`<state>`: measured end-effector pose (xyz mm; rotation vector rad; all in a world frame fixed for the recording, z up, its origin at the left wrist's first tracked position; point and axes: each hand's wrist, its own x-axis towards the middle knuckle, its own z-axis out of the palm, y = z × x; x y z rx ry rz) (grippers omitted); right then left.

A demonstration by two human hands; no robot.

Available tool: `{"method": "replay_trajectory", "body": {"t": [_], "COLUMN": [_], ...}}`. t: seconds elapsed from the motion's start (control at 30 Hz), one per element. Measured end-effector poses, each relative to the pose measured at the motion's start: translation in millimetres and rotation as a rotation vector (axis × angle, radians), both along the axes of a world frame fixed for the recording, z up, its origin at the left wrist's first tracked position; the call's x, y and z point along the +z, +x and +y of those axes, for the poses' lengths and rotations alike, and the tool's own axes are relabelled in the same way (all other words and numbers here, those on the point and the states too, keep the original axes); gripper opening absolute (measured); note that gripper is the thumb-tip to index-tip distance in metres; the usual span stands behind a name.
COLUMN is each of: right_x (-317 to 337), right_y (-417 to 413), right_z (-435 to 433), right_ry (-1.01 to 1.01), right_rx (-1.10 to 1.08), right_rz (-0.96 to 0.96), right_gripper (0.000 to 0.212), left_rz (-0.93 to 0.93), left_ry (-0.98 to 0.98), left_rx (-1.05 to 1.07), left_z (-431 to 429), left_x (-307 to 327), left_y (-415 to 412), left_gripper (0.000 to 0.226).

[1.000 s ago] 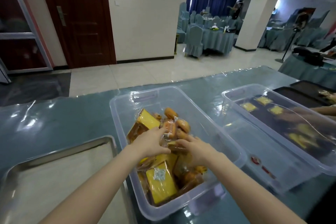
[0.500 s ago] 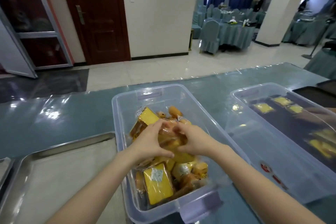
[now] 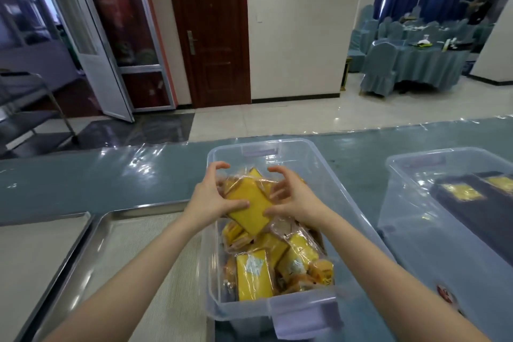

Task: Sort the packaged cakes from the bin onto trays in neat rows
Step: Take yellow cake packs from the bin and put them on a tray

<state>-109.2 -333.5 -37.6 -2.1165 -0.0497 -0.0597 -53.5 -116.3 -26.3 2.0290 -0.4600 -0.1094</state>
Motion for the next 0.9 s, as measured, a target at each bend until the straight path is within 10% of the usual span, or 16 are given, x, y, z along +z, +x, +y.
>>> {"method": "replay_trajectory", "body": {"t": [0.2, 0.37, 0.57, 0.9], "right_x": [-25.0, -53.4, -74.3, -80.6], "right_y": [8.5, 15.2, 32.0, 36.2], "right_z": [2.4, 19.7, 48.4, 47.9], "right_ry": [0.079, -0.692, -0.935, -1.091], "right_rx": [0.011, 0.194, 0.35, 0.328], "right_rz": [0.089, -0.026, -0.031, -0.214], "right_gripper": [0.099, 0.094, 0.097, 0.045], "left_rz": [-0.088, -0.132, -0.12, -0.067], "left_ry": [-0.047, -0.011, 0.008, -0.075], "left_rx": [0.194, 0.333, 0.4, 0.479], "left_z": [15.1, 26.3, 24.0, 30.1], "left_x": [3.2, 3.8, -0.6, -3.1], "left_y": [-2.0, 4.4, 9.0, 7.7], "left_gripper": [0.073, 0.073, 0.075, 0.076]}}
